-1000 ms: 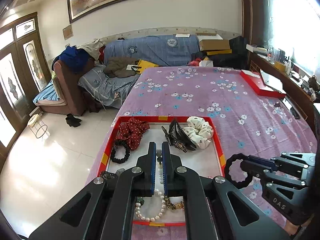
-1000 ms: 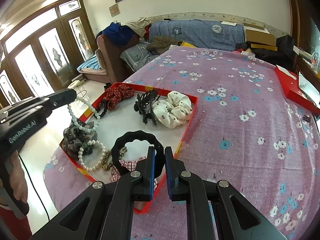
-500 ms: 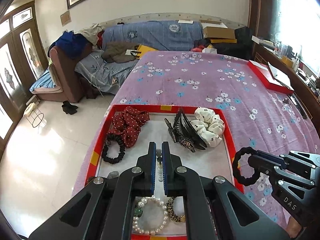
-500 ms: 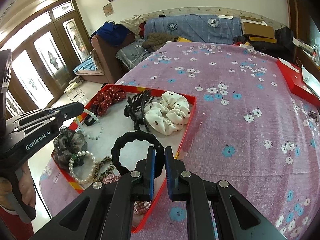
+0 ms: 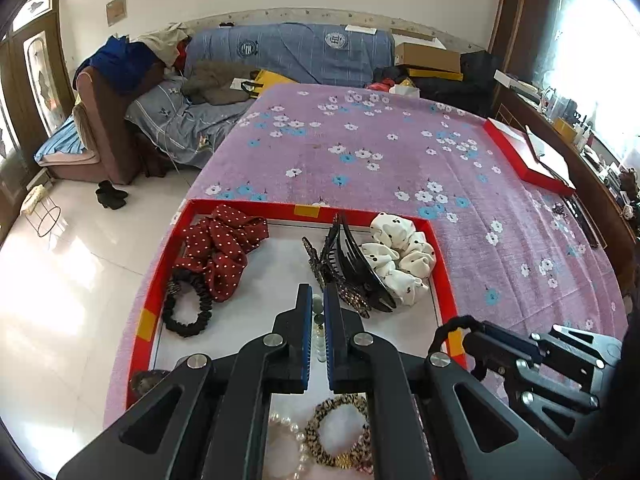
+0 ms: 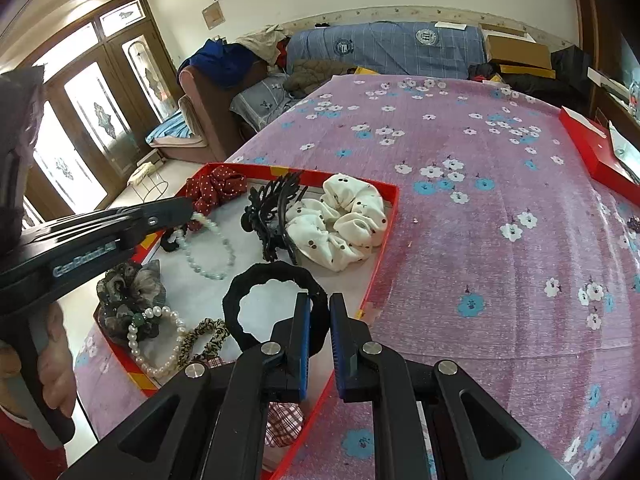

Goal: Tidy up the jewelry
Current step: 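Open left tool over the tray while right tool lowers hair tie and opens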

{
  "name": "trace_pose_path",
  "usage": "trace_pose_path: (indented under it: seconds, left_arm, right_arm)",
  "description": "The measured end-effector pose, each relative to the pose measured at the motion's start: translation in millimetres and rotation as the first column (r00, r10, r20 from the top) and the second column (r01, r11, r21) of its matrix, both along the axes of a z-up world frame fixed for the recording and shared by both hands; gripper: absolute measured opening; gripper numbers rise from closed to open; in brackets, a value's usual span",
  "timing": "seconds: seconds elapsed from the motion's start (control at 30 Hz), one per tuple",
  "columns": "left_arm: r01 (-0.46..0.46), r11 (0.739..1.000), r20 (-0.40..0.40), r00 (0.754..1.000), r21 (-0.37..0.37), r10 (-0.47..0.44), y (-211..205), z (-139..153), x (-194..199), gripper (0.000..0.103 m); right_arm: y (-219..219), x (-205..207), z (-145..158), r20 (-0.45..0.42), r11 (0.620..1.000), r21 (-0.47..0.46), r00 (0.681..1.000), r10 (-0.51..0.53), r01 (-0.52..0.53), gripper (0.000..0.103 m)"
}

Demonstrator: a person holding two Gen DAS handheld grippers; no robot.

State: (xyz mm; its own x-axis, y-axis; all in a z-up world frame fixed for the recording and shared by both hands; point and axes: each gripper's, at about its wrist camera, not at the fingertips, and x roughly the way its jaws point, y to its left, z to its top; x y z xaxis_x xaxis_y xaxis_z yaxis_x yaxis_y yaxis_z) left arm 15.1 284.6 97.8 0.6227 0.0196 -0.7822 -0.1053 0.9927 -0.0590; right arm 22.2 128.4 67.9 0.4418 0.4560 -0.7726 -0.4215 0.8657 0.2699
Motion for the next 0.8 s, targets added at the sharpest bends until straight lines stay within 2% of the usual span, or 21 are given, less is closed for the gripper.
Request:
trace_pose_path:
  seconds: [0.23,0.3,0.63,0.8]
  left_arm:
    - [-0.035,0.993,-0.073,0.997,-0.110,0.027,21,-26,19,0.005]
    - [-0.050,0.992,-0.087,0.995,-0.116,0.040,27,-32,20,0.005]
    - [-0.103,0.991,-0.118,0.989,-0.081,0.093,47,-43,15,0.005]
    - [-0.093,0.996,-0.114,0.989,0.001,0.092,41,-46,9,0.005]
  right_arm:
    - [20,2,-6,0.022,0.999,-0.042,0.999,0.032,-0.031,0.012]
    - [24,4,-9,0.019,0.998,-0.051,0.999,0.040,-0.039,0.012]
    - [47,11,-18,-0.004,0.995,-0.069,0.997,0.073,-0.073,0.012]
    - [49,18,-27,-0.018,0.994,-0.090,0.998,0.056,-0.057,0.012]
